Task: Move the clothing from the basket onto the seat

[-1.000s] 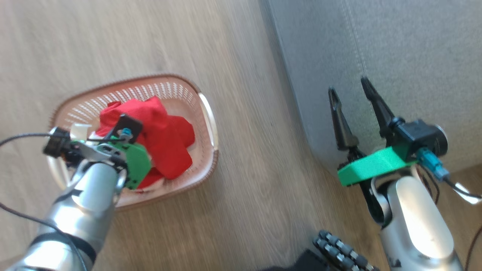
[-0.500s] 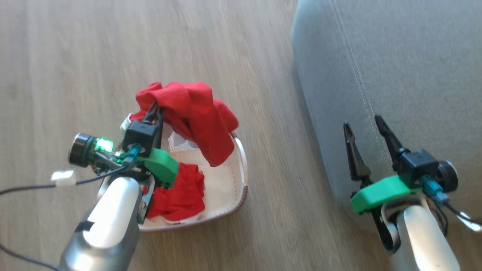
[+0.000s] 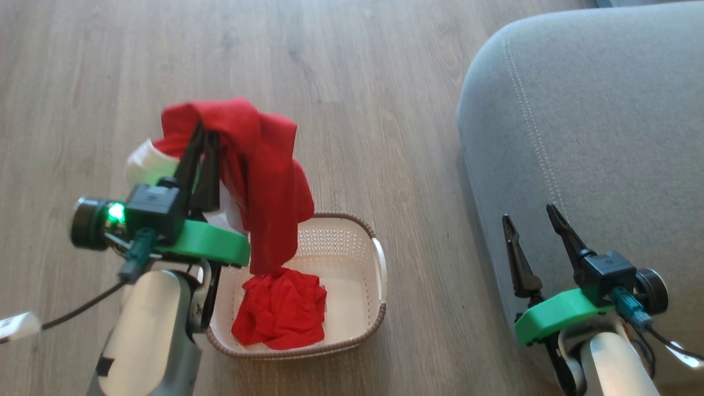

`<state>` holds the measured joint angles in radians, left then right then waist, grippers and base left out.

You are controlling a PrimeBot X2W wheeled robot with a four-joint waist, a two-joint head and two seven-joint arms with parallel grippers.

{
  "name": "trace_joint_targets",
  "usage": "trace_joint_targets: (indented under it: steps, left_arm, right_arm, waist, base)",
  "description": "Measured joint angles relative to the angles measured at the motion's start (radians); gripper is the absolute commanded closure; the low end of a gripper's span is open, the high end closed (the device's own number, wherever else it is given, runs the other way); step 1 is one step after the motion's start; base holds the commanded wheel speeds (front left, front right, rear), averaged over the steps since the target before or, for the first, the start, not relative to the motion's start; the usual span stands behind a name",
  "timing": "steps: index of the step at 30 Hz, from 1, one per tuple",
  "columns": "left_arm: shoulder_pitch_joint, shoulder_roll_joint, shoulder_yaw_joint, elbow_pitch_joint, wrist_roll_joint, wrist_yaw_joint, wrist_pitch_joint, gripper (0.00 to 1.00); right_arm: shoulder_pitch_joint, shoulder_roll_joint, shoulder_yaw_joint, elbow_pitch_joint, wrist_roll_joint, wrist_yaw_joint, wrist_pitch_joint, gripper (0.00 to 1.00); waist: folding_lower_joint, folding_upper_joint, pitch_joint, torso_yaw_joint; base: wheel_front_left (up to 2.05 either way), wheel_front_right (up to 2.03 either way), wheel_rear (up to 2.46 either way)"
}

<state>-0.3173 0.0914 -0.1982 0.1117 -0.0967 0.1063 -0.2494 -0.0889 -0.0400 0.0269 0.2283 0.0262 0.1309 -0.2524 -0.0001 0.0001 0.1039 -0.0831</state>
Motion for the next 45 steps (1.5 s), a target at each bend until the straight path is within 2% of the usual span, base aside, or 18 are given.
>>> trace_joint_targets:
  steps: [5,10,16,26,37,45]
  left_arm:
    - [0.001,-0.029,0.034,-0.121,0.000,-0.031,-0.003,1.00]
    - [0.000,-0.036,0.039,-0.202,0.000,-0.050,-0.003,1.00]
    - [-0.001,-0.042,-0.017,-0.248,-0.001,-0.085,-0.007,1.00]
    - [0.062,-0.044,-0.202,-0.257,-0.037,-0.085,-0.007,1.00]
    - [0.065,-0.043,-0.224,-0.256,-0.051,-0.059,-0.007,1.00]
    - [0.065,-0.043,-0.222,-0.256,-0.051,-0.059,-0.007,1.00]
  right_arm:
    - [0.001,-0.007,-0.001,-0.002,0.000,0.000,0.000,0.00]
    - [0.012,-0.016,0.002,-0.005,0.000,0.000,0.000,0.00]
    - [0.056,-0.016,0.007,-0.006,0.000,0.000,0.000,0.00]
    - [0.059,-0.017,0.006,-0.007,0.002,0.000,0.000,0.00]
    - [0.059,-0.023,0.005,-0.007,0.002,0.000,0.000,0.00]
    - [0.059,-0.024,0.007,-0.016,0.002,0.000,0.000,0.00]
  waist:
    - [0.0000,0.0000,-0.027,0.018]
    - [0.0000,0.0000,-0.047,0.026]
    - [0.0000,0.0000,-0.068,0.026]
    - [0.0001,0.0000,-0.073,0.019]
    - [0.0001,0.0000,-0.074,0.010]
    - [0.0001,0.0000,-0.080,0.002]
  base:
    - [0.00,0.00,0.00]
    - [0.00,0.00,0.00]
    - [0.00,0.00,0.00]
    - [0.00,0.00,0.00]
    - [0.00,0.00,0.00]
    - [0.00,0.00,0.00]
